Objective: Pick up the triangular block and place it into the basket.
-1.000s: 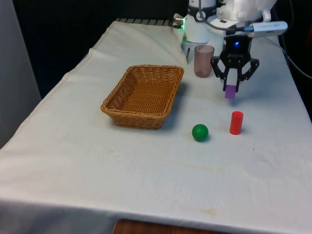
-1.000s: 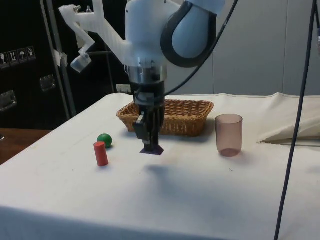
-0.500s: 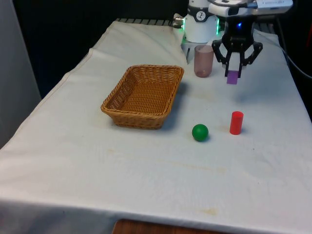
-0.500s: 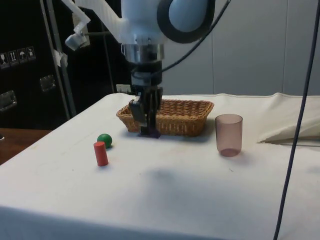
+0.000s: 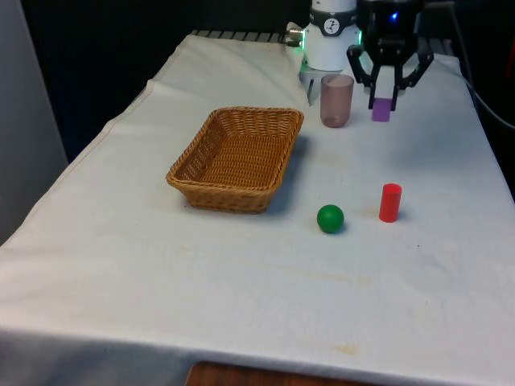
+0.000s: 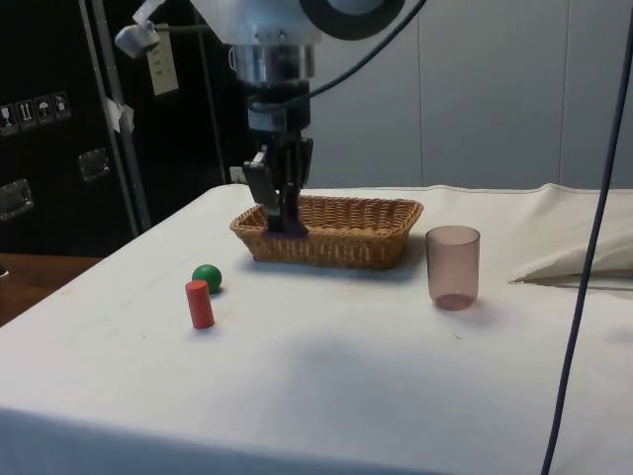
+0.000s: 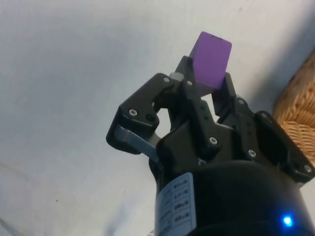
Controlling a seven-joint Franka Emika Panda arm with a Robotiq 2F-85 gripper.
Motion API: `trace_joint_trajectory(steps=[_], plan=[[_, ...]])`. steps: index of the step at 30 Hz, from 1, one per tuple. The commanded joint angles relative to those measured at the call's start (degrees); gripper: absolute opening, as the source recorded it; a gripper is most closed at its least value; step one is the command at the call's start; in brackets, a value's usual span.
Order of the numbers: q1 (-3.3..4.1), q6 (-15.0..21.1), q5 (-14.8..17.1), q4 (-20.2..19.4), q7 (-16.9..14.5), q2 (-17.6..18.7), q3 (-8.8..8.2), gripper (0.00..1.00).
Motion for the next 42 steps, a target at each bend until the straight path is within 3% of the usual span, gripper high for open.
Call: trace_joint_trajectory(steps=[1,6,7,15,24,25,28,33,34,42], plan=[[-0.11,-0.9,-1.0,0.2,0.6,-0.3,-0.29,0.33],[-0.34,-3.3,-1.3,1.9,-0.2,-0.9,-1.49,0.33],[-0.11,-2.1,-0.7,1.3,-0.1,-0.6,-0.97,0.33],[-0.74,-5.3,-0.9,4.0,-2.3,-1.0,-3.67,0.33],[-1.15,-5.2,-0.6,4.4,-4.9,-0.8,-6.19,0.33],[-0.92,-5.0,-0.8,4.3,-4.5,-0.9,-6.19,0.33],[-1.32,-5.0,-0.5,4.3,-5.6,-0.9,-7.05,0.33],[-1.55,-4.6,-0.3,4.0,-7.5,-0.8,-9.05,0.33],[-1.26,-4.9,-0.8,4.1,-7.0,-0.9,-9.17,0.33],[-1.78,-3.5,0.2,3.7,-10.6,-0.1,-12.09,0.33]])
